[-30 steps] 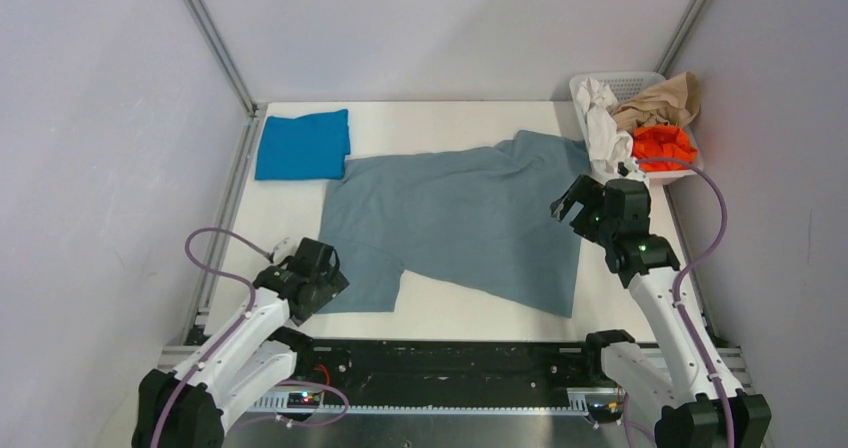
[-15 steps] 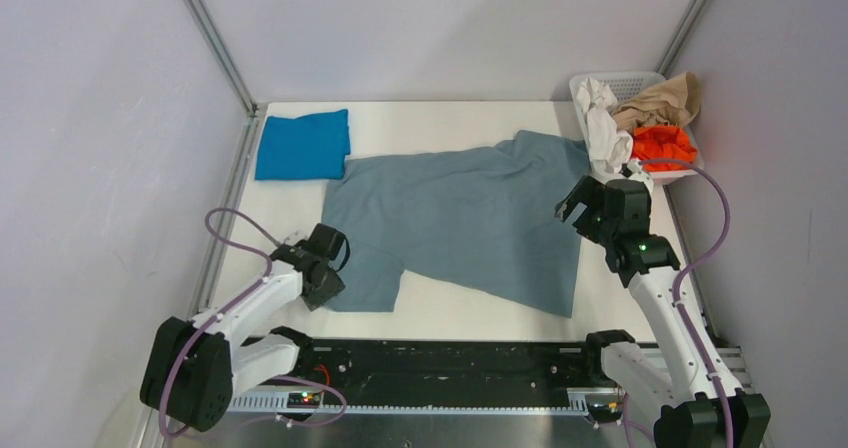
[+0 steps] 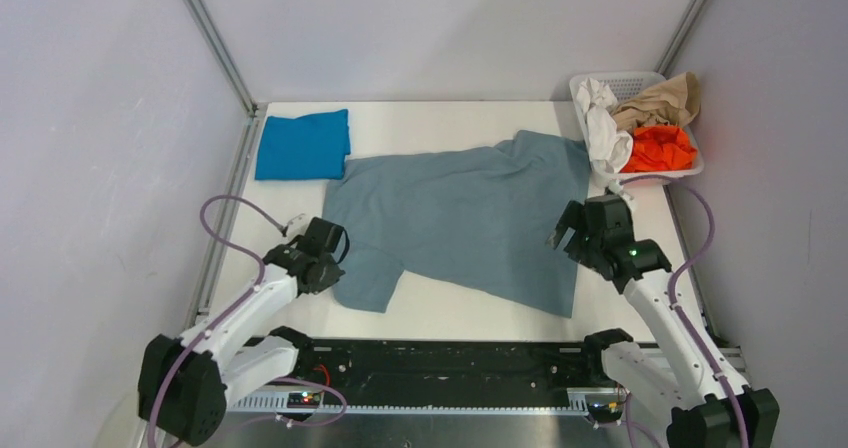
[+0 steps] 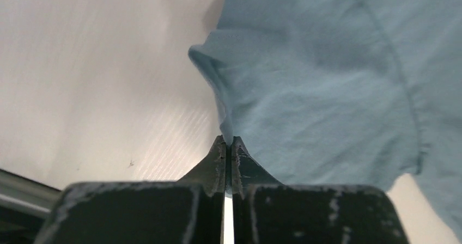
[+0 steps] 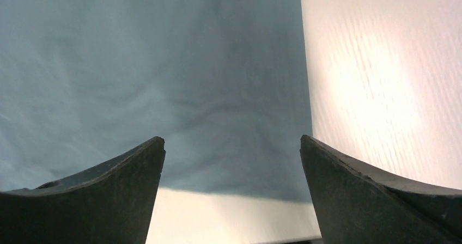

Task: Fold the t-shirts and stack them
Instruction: Flatten out the tshirt

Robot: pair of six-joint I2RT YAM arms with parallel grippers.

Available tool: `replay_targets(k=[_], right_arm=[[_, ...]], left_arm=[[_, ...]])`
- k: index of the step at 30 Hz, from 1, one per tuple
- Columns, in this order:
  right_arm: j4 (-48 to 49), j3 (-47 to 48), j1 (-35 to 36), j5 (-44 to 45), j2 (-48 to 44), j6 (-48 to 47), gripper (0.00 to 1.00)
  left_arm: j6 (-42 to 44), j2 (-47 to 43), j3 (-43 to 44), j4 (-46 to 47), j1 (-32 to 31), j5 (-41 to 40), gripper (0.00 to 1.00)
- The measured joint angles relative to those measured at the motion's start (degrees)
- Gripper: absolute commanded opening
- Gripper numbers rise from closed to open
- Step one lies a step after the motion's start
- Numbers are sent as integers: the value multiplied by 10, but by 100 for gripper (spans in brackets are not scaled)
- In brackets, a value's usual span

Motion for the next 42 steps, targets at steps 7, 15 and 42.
replay_targets(k=[7, 15, 42], right_arm=[[-134, -54, 145, 48, -10, 128, 95], [-149, -131, 166, 62, -20, 263, 75], [14, -197, 106, 31, -1, 225, 0]], left_arm=[[13, -95, -21, 30, -1, -9, 0], [7, -134, -38, 35, -2, -10, 0], [27, -224, -71, 129, -2, -21, 0]])
